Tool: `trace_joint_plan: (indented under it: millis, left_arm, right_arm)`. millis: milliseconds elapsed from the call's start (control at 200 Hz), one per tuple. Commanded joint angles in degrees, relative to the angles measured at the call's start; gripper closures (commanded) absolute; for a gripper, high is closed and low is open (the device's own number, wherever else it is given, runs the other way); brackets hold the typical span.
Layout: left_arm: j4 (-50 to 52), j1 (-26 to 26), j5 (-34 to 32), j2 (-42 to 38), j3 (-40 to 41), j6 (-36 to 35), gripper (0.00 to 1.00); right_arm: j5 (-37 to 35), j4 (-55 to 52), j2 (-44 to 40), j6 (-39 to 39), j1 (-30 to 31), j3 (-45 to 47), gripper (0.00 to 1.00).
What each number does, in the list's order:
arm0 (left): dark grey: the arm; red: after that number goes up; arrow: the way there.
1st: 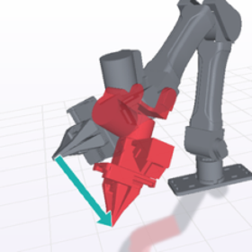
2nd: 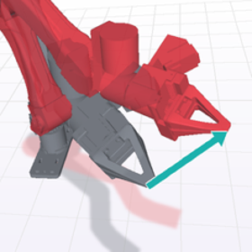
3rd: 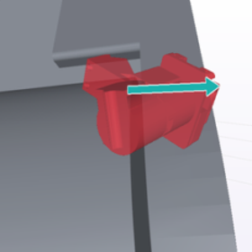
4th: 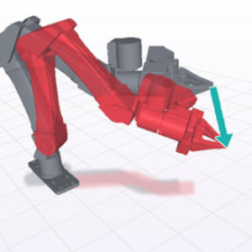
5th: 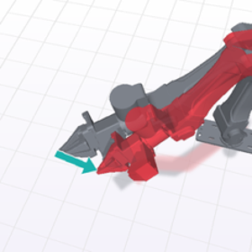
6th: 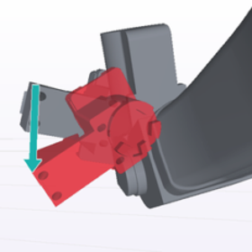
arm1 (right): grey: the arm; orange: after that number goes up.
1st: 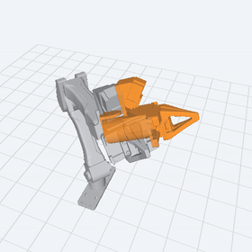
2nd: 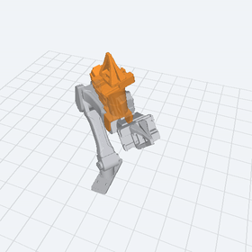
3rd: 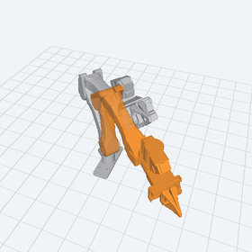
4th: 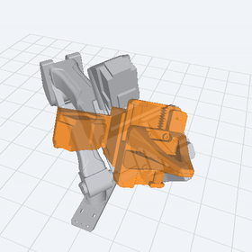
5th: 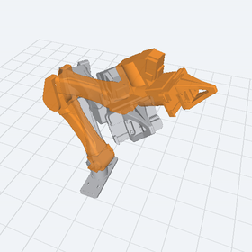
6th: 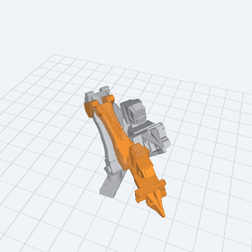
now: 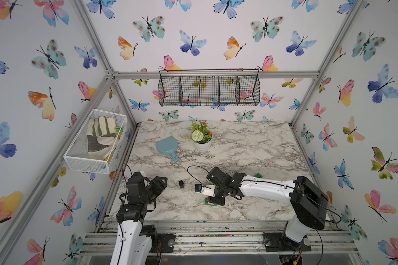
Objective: Assemble the number 1 with lego
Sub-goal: Assemble the lego brick with the lego brick.
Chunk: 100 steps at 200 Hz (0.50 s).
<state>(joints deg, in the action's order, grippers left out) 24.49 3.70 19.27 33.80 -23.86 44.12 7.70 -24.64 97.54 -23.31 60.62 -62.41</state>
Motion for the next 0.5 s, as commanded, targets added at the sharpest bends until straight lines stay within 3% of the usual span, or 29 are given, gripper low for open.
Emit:
trace_joint_plan:
  millis: [0, 496]
  left_arm:
    - [-0.6, 0.3, 0.9, 0.0, 0.5, -0.9, 0.29]
    - [-0.7, 0.4, 1.0, 0.2, 0.6, -0.9, 0.29]
  right_arm:
    - [-1.1, -1.9, -2.0, 1.2, -0.1, -1.4, 0.94]
    - [0.0, -0.9, -1.1, 0.8, -0.1, 0.2, 0.95]
